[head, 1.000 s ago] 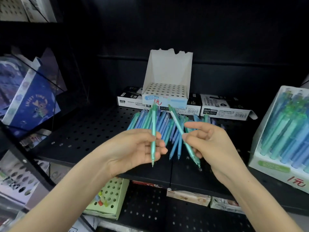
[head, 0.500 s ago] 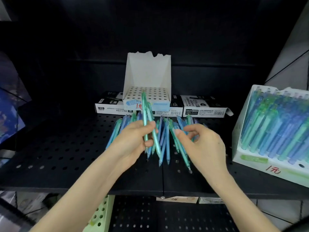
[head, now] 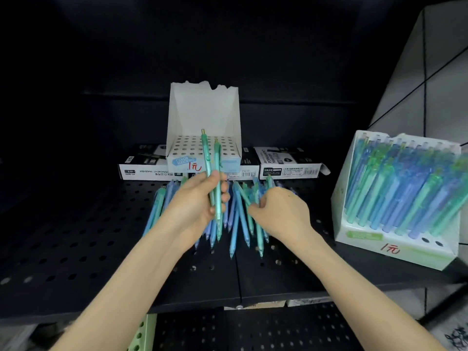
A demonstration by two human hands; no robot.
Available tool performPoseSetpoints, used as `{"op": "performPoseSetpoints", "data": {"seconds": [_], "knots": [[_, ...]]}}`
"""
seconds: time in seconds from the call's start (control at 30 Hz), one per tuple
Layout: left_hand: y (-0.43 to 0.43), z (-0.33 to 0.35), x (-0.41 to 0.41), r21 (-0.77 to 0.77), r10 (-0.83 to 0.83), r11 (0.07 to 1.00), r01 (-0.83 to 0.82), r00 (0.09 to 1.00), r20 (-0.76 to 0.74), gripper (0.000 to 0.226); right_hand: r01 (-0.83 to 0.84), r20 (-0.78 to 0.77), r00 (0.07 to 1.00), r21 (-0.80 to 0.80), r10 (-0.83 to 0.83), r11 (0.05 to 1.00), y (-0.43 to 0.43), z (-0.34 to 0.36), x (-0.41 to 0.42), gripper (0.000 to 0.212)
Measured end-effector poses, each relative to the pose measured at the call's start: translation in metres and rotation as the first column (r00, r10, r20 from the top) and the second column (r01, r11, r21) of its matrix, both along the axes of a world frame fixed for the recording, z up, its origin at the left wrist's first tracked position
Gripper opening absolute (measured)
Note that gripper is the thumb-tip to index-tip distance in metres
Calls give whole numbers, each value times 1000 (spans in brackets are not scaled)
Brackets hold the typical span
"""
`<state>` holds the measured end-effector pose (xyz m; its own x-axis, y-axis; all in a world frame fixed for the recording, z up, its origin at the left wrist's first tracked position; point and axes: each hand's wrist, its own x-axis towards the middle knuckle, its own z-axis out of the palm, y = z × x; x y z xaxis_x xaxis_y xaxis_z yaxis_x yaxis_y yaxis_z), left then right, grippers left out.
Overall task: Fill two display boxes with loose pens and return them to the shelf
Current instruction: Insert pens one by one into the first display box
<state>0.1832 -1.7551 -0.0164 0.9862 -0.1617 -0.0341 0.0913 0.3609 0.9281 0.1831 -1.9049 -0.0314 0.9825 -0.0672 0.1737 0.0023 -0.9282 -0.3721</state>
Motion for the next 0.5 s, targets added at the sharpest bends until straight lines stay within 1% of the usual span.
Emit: {"op": "performPoseSetpoints", "data": {"seconds": [0.07, 0.13, 0.23, 0.33, 0.4, 0.43, 0.5], "knots": [[-1, 0, 1, 1, -10, 1000, 10, 1000, -5, 15, -17, 31, 999, 114, 14, 993, -5, 1, -1, 42], [-3, 1, 0, 18, -21, 1000, 20, 1000, 2, 15, -46, 88, 996, 285, 22, 957, -12, 8, -8, 40], [-11, 6, -1, 40, -48, 998, 46, 998, 30, 15, -125, 214, 977, 491, 20, 862, -30, 22, -29, 32], [-27, 11, -1, 58, -92, 994, 89, 994, 66, 16, -166, 326, 943, 629, -63, 759, -57, 35, -58, 18], [-42, 14, -1, 77, -128, 990, 121, 987, 96, 16, -179, 431, 883, 673, -184, 718, -80, 41, -78, 15], [-51, 16, -1, 86, -148, 987, 138, 983, 112, 16, -168, 495, 830, 662, -257, 731, -93, 42, -85, 12], [-68, 20, -2, 80, -187, 981, 177, 972, 141, 15, -103, 619, 691, 595, -373, 797, -121, 41, -96, 3]]}}
